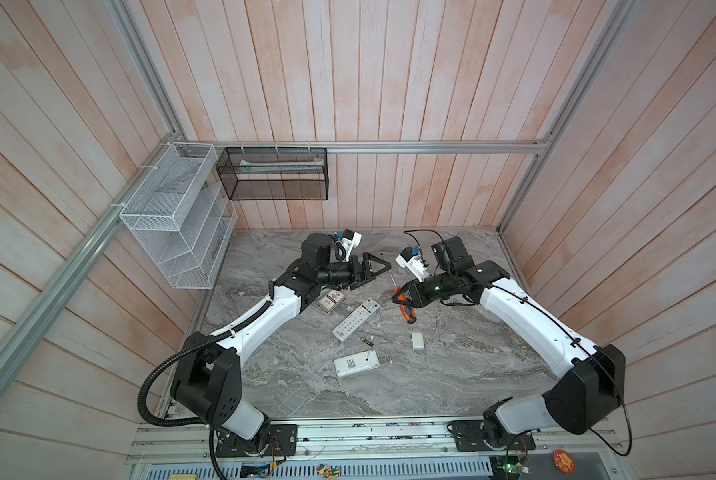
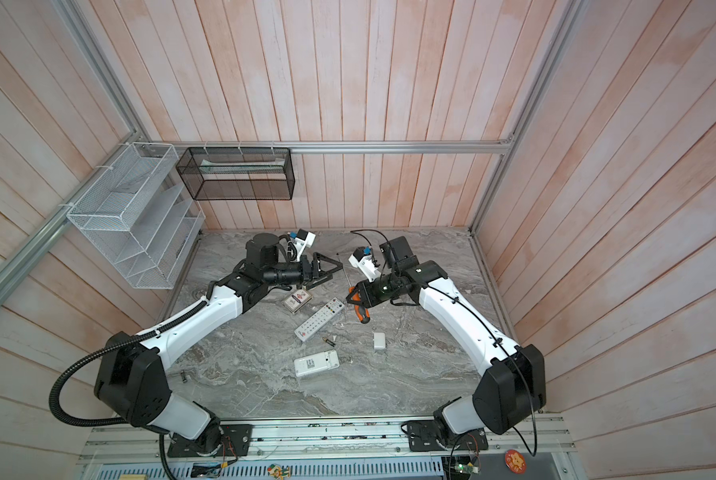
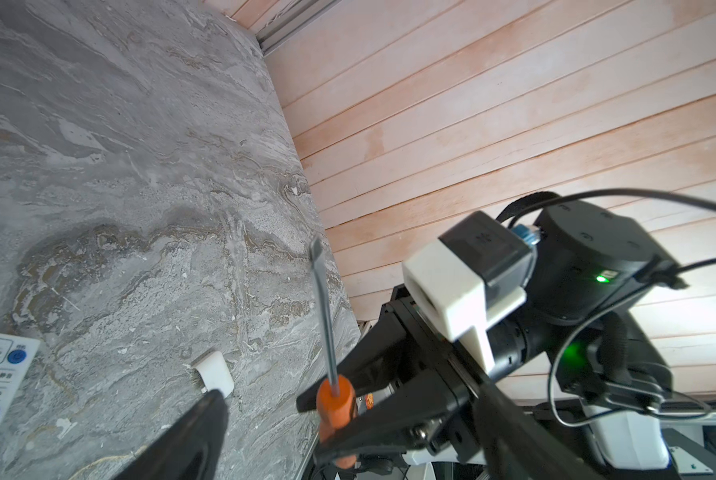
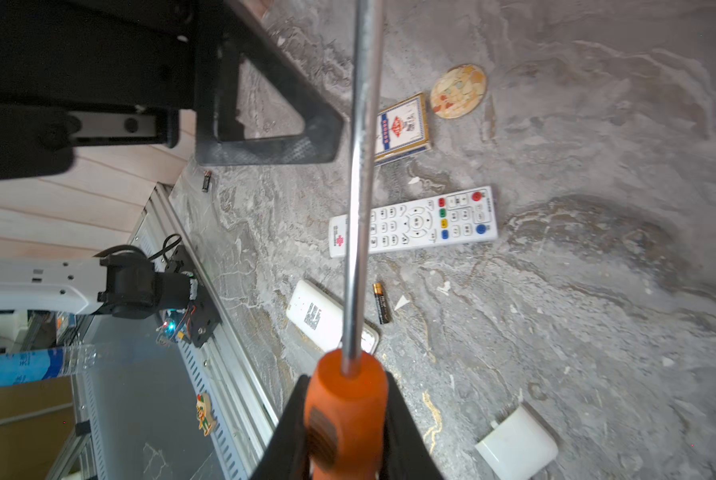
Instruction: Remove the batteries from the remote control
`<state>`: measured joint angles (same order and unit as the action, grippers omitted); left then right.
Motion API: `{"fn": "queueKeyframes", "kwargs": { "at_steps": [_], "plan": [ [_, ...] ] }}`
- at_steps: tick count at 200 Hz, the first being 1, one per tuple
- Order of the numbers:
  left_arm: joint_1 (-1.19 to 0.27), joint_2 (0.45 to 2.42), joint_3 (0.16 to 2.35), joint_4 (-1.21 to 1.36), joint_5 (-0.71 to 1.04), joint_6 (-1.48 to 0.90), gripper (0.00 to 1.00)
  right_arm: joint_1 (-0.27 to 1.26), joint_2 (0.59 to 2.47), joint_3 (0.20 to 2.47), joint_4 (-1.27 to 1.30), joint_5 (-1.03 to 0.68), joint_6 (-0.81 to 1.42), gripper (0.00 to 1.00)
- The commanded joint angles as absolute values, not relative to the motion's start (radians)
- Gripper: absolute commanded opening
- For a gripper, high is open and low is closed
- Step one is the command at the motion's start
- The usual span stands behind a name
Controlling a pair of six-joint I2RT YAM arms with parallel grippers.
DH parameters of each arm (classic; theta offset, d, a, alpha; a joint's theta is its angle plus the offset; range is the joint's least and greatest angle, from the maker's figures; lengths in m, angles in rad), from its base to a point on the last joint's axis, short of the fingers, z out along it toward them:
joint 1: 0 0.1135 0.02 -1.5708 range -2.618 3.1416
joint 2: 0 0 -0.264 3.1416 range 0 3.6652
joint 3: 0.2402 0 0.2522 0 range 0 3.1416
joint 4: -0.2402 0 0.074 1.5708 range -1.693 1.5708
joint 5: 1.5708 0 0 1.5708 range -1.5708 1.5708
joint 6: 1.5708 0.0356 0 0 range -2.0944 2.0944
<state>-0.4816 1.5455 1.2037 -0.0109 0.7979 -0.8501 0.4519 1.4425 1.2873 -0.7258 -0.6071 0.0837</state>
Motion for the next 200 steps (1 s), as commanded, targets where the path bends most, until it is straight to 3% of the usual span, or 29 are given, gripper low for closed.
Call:
{"fn": "queueKeyframes", "kwargs": {
  "at_steps": [1, 58, 110, 200],
  "plan": [
    [-0.435, 1.475, 1.187, -0.054, 0.787, -0.779, 1.0, 0.383, 1.427, 1.239, -0.69, -0.535, 0.103, 0.08],
    [-0.279, 1.33, 1.074, -0.285, 0.712, -0.689, 1.0, 0.315, 1.657, 1.289, -0.716, -0.386, -0.05, 0.08],
    [-0.233, 1.275, 1.021, -0.46, 0.679, -0.631, 1.0, 0.298, 1.948, 1.466, -0.749, -0.273, -0.098, 0.08],
    [-0.213, 1.365, 1.053, -0.618, 0.602, -0.587, 1.0, 0.299, 2.1, 1.547, -0.766, -0.087, -0.134, 0.29]
  ]
}}
